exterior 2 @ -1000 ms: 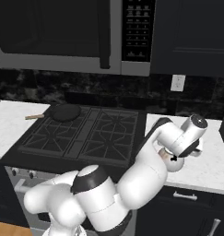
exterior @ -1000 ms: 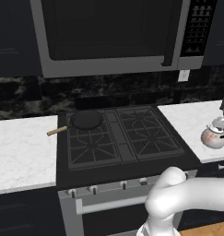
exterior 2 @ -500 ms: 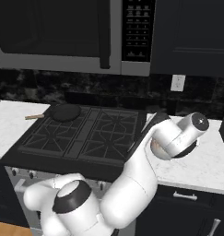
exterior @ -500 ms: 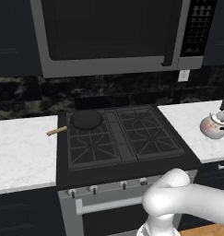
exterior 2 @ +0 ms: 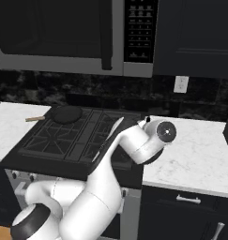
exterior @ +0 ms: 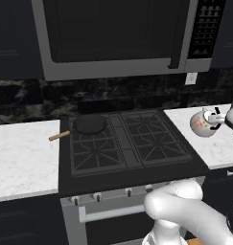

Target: Pick the kettle from the counter and place it on a stove burner. Then turn the burner on.

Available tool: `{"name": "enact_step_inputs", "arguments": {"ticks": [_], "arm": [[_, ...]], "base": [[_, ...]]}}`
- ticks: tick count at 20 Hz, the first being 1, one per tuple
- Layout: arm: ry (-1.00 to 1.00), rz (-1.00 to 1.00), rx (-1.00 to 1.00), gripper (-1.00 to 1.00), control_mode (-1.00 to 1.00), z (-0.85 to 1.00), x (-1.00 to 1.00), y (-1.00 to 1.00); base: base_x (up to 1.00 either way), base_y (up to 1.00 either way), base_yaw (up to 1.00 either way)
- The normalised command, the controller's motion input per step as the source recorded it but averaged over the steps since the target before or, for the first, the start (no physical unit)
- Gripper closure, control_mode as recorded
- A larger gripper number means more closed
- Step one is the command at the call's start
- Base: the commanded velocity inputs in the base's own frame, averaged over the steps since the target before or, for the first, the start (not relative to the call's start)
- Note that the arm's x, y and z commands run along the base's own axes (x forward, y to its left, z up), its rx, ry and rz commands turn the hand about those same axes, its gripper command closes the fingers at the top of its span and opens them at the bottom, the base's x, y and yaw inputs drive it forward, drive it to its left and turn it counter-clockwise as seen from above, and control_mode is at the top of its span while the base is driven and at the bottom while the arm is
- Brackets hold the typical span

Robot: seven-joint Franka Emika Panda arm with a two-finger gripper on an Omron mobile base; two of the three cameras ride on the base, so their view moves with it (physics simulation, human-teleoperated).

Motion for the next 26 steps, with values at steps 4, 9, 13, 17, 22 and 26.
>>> {"name": "enact_step_inputs", "arguments": {"ticks": [4,9,13,17,22,26], "arm": [[-0.01,-0.01,-0.09,1.00,-1.00,0.32,0.01,1.00],[0.11,0.00,-0.11,1.00,-1.00,0.21,0.12,1.00],[0.13,0.00,-0.07,1.00,-1.00,-0.01,0.39,0.95],[0.08,0.00,-0.01,1.00,-1.00,-0.04,0.13,0.37],[0.04,0.00,0.00,1.00,-1.00,-0.28,0.40,0.00],[0.08,0.00,-0.04,1.00,-1.00,-0.27,0.45,0.00]], "base": [[0.00,0.00,0.00],[0.00,0.00,0.00],[0.00,0.00,0.00],[0.00,0.00,0.00],[0.00,0.00,0.00],[0.00,0.00,0.00]]}}
